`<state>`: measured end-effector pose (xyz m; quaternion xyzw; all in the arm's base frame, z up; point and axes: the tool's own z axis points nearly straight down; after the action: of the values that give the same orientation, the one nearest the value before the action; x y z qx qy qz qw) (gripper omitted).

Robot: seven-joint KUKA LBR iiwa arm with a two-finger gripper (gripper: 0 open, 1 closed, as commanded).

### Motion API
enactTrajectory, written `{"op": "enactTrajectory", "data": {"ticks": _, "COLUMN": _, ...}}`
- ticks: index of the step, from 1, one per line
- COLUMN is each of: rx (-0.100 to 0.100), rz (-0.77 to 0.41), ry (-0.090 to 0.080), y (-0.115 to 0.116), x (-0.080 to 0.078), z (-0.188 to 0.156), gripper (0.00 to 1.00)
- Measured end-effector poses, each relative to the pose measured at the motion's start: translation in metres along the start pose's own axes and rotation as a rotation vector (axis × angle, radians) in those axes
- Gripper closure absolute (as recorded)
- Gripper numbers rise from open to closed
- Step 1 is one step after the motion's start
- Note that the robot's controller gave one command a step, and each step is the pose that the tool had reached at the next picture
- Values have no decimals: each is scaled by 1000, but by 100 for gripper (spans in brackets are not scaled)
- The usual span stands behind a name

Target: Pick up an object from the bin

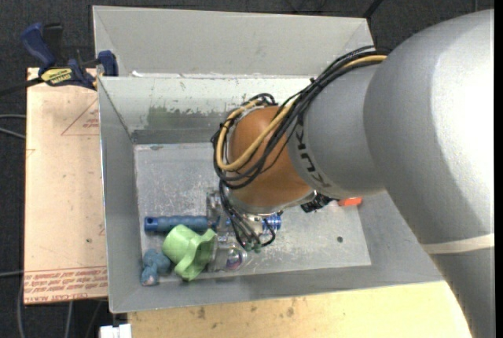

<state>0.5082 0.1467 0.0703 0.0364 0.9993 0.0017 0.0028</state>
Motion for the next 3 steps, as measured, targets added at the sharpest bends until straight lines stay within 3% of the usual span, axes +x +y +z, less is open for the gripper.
{"op": "enactTrajectory", "data": {"ticks": 3, "rx": -8, "rz": 4, "ry": -6, "y": 2, "x": -3, "z": -2, "gripper": 0}}
